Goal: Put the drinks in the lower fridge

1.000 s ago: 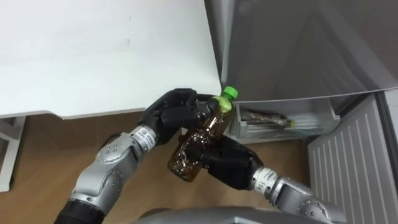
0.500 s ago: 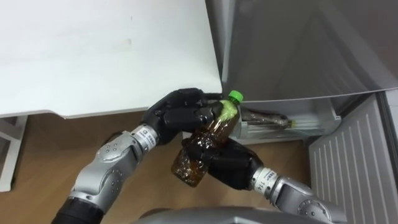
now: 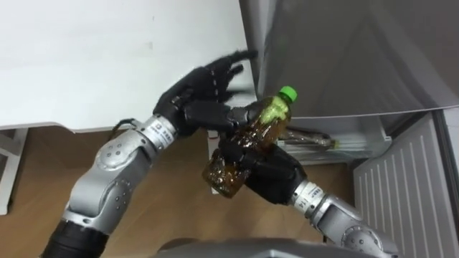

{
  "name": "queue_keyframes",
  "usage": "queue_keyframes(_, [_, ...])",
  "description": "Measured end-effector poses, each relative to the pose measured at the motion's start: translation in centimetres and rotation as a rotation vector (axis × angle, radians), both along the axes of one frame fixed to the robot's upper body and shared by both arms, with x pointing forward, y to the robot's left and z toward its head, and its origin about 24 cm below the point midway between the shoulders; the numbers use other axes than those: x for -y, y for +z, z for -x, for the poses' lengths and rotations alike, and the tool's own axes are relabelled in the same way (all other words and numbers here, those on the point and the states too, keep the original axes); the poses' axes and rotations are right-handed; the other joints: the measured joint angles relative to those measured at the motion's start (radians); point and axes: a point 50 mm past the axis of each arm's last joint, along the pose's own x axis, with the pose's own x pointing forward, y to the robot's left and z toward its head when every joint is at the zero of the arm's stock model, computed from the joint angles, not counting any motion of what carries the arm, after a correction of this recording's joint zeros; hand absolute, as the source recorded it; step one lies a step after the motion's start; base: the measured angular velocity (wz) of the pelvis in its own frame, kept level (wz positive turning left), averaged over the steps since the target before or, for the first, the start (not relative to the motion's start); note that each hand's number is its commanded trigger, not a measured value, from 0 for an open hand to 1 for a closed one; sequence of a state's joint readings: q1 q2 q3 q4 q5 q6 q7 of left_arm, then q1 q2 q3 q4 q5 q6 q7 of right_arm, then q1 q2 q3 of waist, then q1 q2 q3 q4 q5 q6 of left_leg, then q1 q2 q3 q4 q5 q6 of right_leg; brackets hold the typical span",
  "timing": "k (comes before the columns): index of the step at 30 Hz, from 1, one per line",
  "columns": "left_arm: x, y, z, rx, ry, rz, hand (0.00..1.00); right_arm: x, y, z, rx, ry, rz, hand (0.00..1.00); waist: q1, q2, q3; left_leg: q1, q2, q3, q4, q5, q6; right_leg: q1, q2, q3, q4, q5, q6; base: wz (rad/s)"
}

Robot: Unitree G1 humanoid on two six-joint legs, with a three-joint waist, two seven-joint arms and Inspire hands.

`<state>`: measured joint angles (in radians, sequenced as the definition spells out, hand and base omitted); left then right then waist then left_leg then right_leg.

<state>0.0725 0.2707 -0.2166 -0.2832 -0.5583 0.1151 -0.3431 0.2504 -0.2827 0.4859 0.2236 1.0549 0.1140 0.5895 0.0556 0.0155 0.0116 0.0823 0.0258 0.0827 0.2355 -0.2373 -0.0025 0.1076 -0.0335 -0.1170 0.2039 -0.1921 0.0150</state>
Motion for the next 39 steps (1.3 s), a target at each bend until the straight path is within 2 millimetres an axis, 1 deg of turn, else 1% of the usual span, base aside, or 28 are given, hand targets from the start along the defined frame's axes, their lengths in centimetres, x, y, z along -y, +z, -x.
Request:
queue_keyframes(1, [0.0,1.2,0.1,0.066,0.011,0.025,0.00,0.0,-0.1,0.2,-0.006,0.000,0.000,1.00,0.002,0.006,0.0025,0.000,0.000,-0.002,0.000,0.000,0.000,0.001,0.000,-0.001,0.000,0.000,0.000,0.00])
queue_keyframes(2, [-0.1,2.0,0.1,0.109,0.022,0.041,0.00,0.0,-0.1,0.2,-0.008,-0.001,0.000,1.00,0.001,0.010,0.0031,0.000,0.000,-0.002,-0.002,0.000,0.000,0.001,0.000,-0.002,0.000,0.000,0.000,0.00])
queue_keyframes(4, [-0.1,2.6,0.2,0.139,0.035,0.051,0.00,0.0,-0.1,0.2,-0.009,-0.001,0.001,1.00,0.001,0.012,0.0026,0.005,0.000,-0.005,-0.008,0.000,0.000,0.007,0.000,-0.009,0.000,0.000,0.000,0.06])
queue_keyframes(5, [-0.1,2.9,0.2,0.149,0.043,0.051,0.00,0.1,-0.2,0.3,-0.012,-0.004,0.003,1.00,0.008,0.013,0.0030,0.015,0.001,-0.006,-0.014,0.001,-0.001,0.014,0.001,-0.011,-0.001,0.000,0.000,0.04])
queue_keyframes(6, [-0.2,3.0,0.3,0.155,0.048,0.050,0.00,0.1,-0.4,0.3,-0.017,-0.006,0.005,1.00,0.009,0.012,0.0020,0.016,0.001,-0.005,-0.014,0.001,-0.001,0.015,0.001,-0.012,-0.001,0.000,0.000,0.00])
queue_keyframes(9, [-1.0,4.9,0.4,0.235,0.092,0.057,0.00,0.6,-1.0,0.7,-0.048,-0.014,0.028,1.00,0.011,0.014,0.0009,0.015,0.000,-0.006,-0.013,0.001,-0.001,0.014,0.000,-0.015,-0.001,0.000,0.000,0.00])
queue_keyframes(11, [-2.1,6.5,0.6,0.316,0.150,0.064,0.00,0.9,-1.3,1.3,-0.069,-0.035,0.030,1.00,0.026,0.018,-0.0020,0.016,0.000,-0.007,-0.011,0.001,-0.001,0.017,0.000,-0.016,-0.002,0.000,0.000,0.00])
queue_keyframes(14, [-3.2,7.9,0.6,0.397,0.242,0.076,0.00,1.5,-1.5,1.8,-0.084,-0.063,0.036,1.00,0.035,0.023,-0.0027,0.020,-0.001,-0.012,-0.004,0.001,-0.001,0.028,-0.001,-0.023,-0.006,0.000,0.000,0.06])
queue_keyframes(17, [-4.6,8.4,0.5,0.427,0.355,0.049,0.00,1.6,-1.5,1.8,-0.079,-0.077,0.037,1.00,0.041,0.027,0.0005,0.045,-0.002,-0.015,-0.018,0.001,-0.001,0.052,0.000,-0.026,-0.019,0.000,0.000,0.00])
queue_keyframes(18, [-4.9,8.6,0.6,0.432,0.376,0.050,0.00,1.6,-1.5,1.8,-0.078,-0.078,0.039,1.00,0.044,0.029,-0.0001,0.049,-0.001,-0.014,-0.024,0.001,-0.001,0.054,0.001,-0.026,-0.018,0.000,0.000,-0.04])
queue_keyframes(19, [-5.4,9.0,0.7,0.453,0.418,0.053,0.00,1.7,-1.5,1.8,-0.074,-0.081,0.045,1.00,0.054,0.031,-0.0017,0.056,-0.002,-0.012,-0.035,0.002,-0.003,0.054,0.001,-0.023,-0.019,0.000,0.000,-0.06])
queue_keyframes(21, [-6.3,9.9,1.1,0.508,0.492,0.043,0.00,2.0,-1.6,2.0,-0.073,-0.093,0.063,1.00,0.069,0.032,-0.0013,0.059,-0.001,-0.013,-0.036,0.003,-0.004,0.057,0.001,-0.025,-0.019,0.000,0.000,-0.02])
queue_keyframes(22, [-7.0,10.3,1.3,0.538,0.545,0.047,0.00,2.4,-1.7,2.2,-0.078,-0.100,0.079,1.00,0.082,0.035,-0.0013,0.066,-0.001,-0.012,-0.038,0.003,-0.004,0.062,0.001,-0.025,-0.019,0.000,0.000,0.00])
queue_keyframes(24, [-8.0,10.7,1.6,0.566,0.619,0.057,0.00,2.9,-1.8,2.5,-0.080,-0.110,0.105,1.00,0.089,0.038,-0.0012,0.071,-0.001,-0.014,-0.037,0.003,-0.004,0.069,0.001,-0.030,-0.020,0.000,0.000,0.02])
queue_keyframes(26, [-9.5,11.2,2.0,0.594,0.729,0.056,0.00,3.3,-1.8,2.5,-0.076,-0.129,0.119,1.00,0.101,0.038,-0.0007,0.070,-0.002,-0.015,-0.035,0.003,-0.004,0.068,0.000,-0.033,-0.020,0.000,0.000,0.00])
queue_keyframes(30, [-11.5,11.1,2.8,0.598,0.914,0.030,0.00,3.7,-1.9,2.6,-0.070,-0.162,0.146,1.00,0.117,0.032,-0.0016,0.068,-0.001,-0.019,-0.033,0.003,-0.004,0.070,0.000,-0.052,-0.020,0.000,0.000,0.03])
queue_keyframes(32, [-12.8,10.1,3.3,0.547,1.024,0.010,0.00,4.1,-2.0,3.0,-0.085,-0.192,0.150,1.00,0.125,0.033,-0.0026,0.072,-0.002,-0.020,-0.037,0.003,-0.004,0.075,0.000,-0.052,-0.020,0.000,0.000,0.00])
queue_keyframes(33, [-13.1,9.7,3.3,0.528,1.049,0.006,0.00,4.1,-2.1,3.0,-0.089,-0.199,0.148,1.00,0.127,0.033,-0.0026,0.073,-0.002,-0.021,-0.038,0.003,-0.004,0.076,0.000,-0.052,-0.021,0.000,0.000,0.00])
queue_keyframes(35, [-14.5,7.7,2.8,0.421,1.147,-0.003,0.00,4.1,-2.1,3.0,-0.096,-0.208,0.147,1.00,0.143,0.033,-0.0023,0.077,-0.002,-0.027,-0.039,0.003,-0.004,0.080,0.000,-0.051,-0.023,0.000,0.000,0.00])
queue_keyframes(36, [-14.8,7.2,2.9,0.392,1.170,-0.005,0.00,4.1,-2.1,3.0,-0.098,-0.208,0.148,1.00,0.144,0.033,-0.0029,0.078,-0.002,-0.028,-0.040,0.004,-0.005,0.082,0.000,-0.051,-0.024,0.000,0.000,0.00])
queue_keyframes(38, [-15.9,4.9,3.5,0.275,1.256,-0.022,0.00,4.1,-2.1,3.0,-0.100,-0.209,0.148,1.00,0.145,0.030,-0.0075,0.078,-0.003,-0.027,-0.040,0.004,-0.005,0.086,0.001,-0.053,-0.036,0.000,0.000,0.00])
queue_keyframes(39, [-16.2,4.3,3.7,0.244,1.275,-0.029,0.00,4.1,-2.1,3.0,-0.100,-0.210,0.147,1.00,0.145,0.030,-0.0080,0.079,-0.003,-0.027,-0.041,0.004,-0.005,0.085,0.001,-0.053,-0.037,0.000,0.000,0.00])
